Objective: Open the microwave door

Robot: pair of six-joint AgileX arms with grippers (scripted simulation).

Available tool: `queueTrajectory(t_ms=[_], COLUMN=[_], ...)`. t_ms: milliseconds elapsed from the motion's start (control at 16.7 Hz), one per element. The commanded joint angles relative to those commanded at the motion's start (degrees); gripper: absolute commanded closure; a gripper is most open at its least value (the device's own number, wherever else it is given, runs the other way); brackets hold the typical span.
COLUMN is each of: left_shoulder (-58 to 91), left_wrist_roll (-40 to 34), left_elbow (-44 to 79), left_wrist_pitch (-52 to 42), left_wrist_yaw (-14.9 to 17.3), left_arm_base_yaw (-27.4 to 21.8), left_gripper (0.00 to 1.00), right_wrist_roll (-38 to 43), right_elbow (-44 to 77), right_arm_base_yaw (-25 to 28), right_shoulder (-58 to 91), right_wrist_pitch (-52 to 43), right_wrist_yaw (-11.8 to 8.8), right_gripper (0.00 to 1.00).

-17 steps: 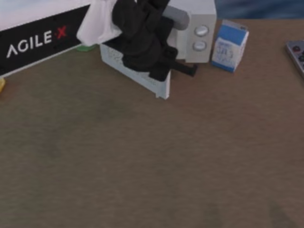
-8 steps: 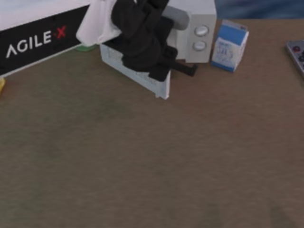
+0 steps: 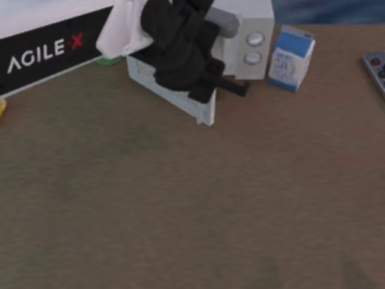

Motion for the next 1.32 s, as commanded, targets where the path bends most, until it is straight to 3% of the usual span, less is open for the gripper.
queueTrajectory(t_ms=[480, 900, 1320], left_shoulder=[0.09, -4.24, -4.35], left_wrist_roll=[-0.04, 7.73, 7.99], left_elbow=[-0.33, -5.73, -5.93], left_wrist_pitch=[0.05, 1.48, 1.5], left_wrist_yaw=[0.48, 4.52, 4.66], left_arm_base_yaw=[-0.27, 2.33, 2.41], left_gripper=[1.0, 1.0, 1.0], right_wrist_roll=[0.0, 0.0, 0.0], right_elbow=[0.0, 0.0, 0.0], right_arm_base_yaw=[0.0, 0.0, 0.0], right_shoulder=[0.0, 0.0, 0.0], right_wrist_pitch=[0.0, 0.0, 0.0], right_wrist_yaw=[0.0, 0.0, 0.0], right_gripper=[0.0, 0.0, 0.0])
